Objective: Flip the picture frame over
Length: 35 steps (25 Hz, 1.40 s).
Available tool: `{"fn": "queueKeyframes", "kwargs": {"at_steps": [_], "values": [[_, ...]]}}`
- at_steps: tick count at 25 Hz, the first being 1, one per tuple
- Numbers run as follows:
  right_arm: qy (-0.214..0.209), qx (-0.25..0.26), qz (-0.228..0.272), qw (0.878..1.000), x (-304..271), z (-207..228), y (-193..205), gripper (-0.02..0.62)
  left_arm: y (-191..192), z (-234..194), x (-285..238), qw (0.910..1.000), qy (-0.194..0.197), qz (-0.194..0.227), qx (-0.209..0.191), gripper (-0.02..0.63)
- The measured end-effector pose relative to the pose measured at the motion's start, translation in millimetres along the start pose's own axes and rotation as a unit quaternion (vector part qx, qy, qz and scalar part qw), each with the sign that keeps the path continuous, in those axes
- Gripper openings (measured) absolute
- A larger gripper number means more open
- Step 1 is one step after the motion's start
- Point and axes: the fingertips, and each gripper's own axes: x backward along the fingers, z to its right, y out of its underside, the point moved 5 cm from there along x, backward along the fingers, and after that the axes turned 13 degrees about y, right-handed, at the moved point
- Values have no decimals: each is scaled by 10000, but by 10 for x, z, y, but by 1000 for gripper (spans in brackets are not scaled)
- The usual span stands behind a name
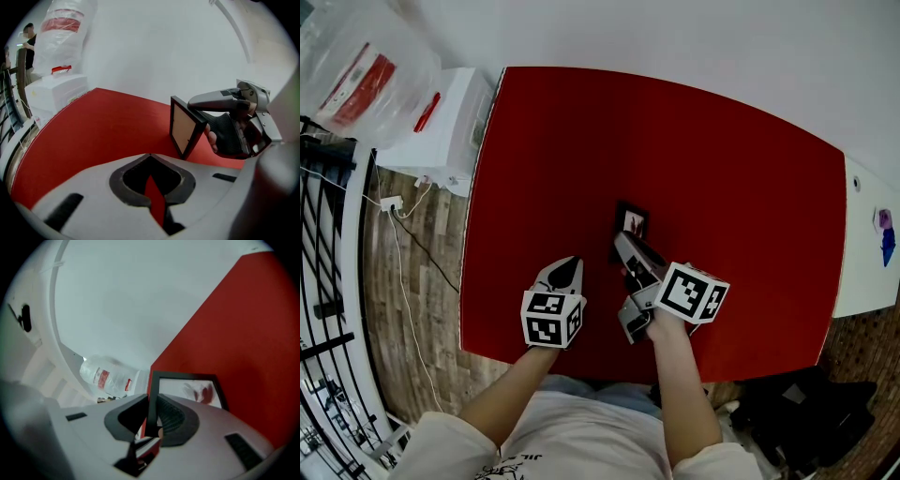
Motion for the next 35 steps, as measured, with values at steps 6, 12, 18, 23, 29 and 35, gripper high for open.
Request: {"fn": "queueKeyframes", "kwargs": {"at_steps": [6, 12, 18, 23, 29, 35], "values": [[-824, -388, 34, 9958, 72, 7, -121, 66, 56, 82, -27, 10000, 10, -24, -12, -8], [-1521, -971, -74, 9836, 90, 60, -124, 66, 84, 160, -47, 10000, 4, -32, -36, -8], [-1770, -1167, -189, 9771, 88, 217, -93, 66, 104, 248, -57, 10000, 9, -2, -65, -8], [-1875, -1109, -223, 9757, 111, 256, -104, 66, 133, 303, -81, 9999, 5, 25, -125, -8], [-1871, -1070, -309, 9760, 124, 274, -133, 66, 51, 464, -167, 9961, 719, 100, -510, 25], [-1821, -1014, -359, 9774, 171, 309, -162, 66, -107, 633, -346, 9812, 1389, -177, -1329, 114]]}}
